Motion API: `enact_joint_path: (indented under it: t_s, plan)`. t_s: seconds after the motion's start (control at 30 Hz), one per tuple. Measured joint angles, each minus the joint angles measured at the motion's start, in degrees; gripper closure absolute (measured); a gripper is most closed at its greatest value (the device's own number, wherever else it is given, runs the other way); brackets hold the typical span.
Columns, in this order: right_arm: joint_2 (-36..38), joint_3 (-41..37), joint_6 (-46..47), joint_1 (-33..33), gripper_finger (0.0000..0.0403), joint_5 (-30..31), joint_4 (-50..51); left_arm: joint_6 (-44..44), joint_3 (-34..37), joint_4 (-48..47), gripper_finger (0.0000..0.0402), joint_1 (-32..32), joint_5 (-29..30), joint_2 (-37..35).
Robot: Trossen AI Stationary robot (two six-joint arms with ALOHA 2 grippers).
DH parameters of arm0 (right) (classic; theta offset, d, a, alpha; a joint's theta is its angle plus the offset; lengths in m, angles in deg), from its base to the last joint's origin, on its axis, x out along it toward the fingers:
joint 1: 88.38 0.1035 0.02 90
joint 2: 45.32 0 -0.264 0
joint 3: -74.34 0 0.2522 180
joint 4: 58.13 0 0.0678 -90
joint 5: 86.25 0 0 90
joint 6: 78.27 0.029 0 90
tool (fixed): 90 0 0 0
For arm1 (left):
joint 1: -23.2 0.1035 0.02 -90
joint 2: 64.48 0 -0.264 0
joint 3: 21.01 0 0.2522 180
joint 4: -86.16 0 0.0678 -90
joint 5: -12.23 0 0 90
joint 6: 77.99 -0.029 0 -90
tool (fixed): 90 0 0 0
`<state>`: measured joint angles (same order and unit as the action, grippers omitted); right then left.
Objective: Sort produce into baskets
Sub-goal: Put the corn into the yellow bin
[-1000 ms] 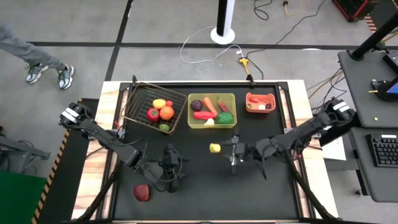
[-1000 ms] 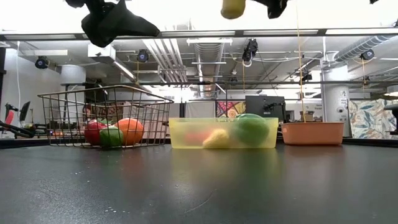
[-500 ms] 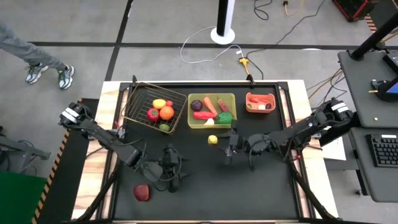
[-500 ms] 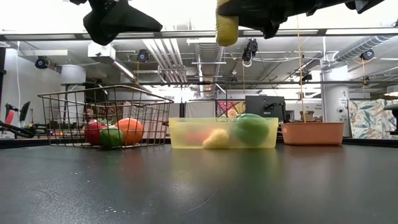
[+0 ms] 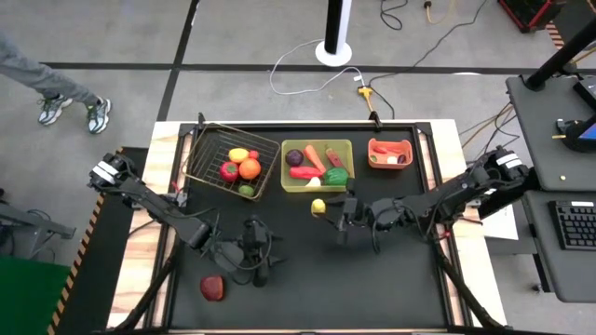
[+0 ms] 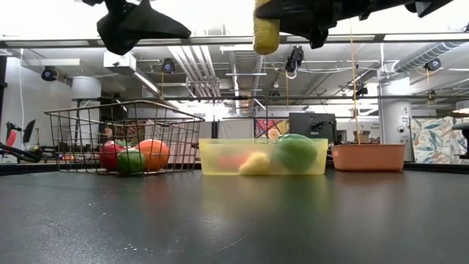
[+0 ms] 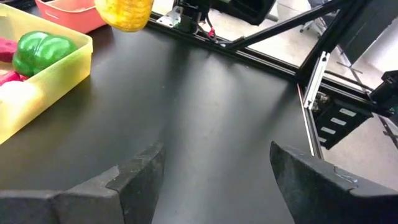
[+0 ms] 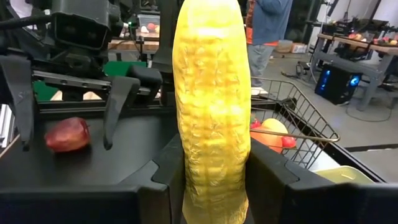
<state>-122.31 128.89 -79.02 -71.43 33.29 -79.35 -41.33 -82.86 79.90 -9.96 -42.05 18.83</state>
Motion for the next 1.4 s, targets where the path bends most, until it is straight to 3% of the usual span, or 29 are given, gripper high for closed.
enact_joint_path:
  t_s: [0.7, 0.9, 1.4]
  plan:
    - [0.0, 0.0, 2.5, -1.3, 0.0284, 0.1, -4.1, 0.4, 0.0, 1.7, 0.0132, 0.0, 0.3, 4.1]
    - [0.0, 0.0, 2.7, -6.0, 0.0285, 0.4, -6.8, -0.1, 0.0, 3.5, 0.0132, 0.0, 0.3, 5.4]
    - [0.0, 0.0, 11.7, -21.2, 0.0280, 0.5, 1.0, -0.9, 0.0, 3.5, 0.0132, 0.0, 0.9, 5.3]
